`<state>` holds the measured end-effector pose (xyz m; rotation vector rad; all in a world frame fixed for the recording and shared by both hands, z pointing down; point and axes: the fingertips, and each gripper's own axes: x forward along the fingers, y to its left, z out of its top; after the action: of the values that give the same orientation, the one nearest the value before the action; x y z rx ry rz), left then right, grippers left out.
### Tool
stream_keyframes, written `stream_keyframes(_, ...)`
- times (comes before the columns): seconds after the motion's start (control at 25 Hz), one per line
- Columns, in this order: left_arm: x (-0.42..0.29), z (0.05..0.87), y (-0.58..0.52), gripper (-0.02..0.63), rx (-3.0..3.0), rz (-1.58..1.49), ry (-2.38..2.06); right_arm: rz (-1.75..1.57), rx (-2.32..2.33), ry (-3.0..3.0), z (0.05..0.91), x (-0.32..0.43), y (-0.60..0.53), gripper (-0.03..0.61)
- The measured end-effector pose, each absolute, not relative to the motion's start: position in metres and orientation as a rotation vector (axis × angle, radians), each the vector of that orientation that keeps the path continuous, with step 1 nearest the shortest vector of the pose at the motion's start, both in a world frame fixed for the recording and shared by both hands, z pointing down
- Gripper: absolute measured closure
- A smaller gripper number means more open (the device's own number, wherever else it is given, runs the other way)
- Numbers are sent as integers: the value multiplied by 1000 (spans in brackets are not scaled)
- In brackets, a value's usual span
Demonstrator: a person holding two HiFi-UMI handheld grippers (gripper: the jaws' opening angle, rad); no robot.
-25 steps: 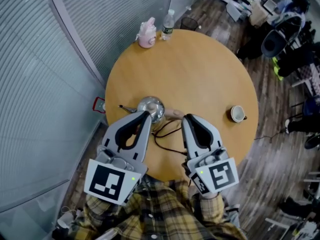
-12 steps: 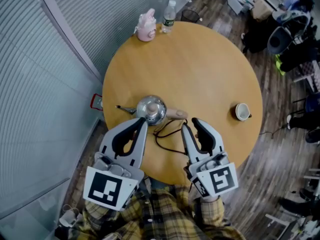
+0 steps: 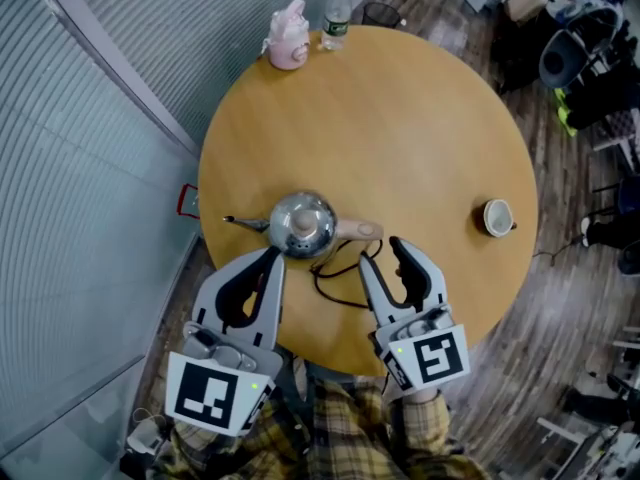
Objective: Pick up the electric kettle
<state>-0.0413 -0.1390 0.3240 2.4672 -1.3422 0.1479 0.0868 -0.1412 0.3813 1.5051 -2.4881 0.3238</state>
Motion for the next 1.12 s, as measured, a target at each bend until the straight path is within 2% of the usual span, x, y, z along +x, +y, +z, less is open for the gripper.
stream_keyframes(0.32,-50,350,-144,612,2445,174,-1379,314,1548,-2419,419,98,-151,351)
stream_keyframes(1.12,-63,419,-140,612,2352,240,-1333,310,1620,-2344,483,109,-168,347)
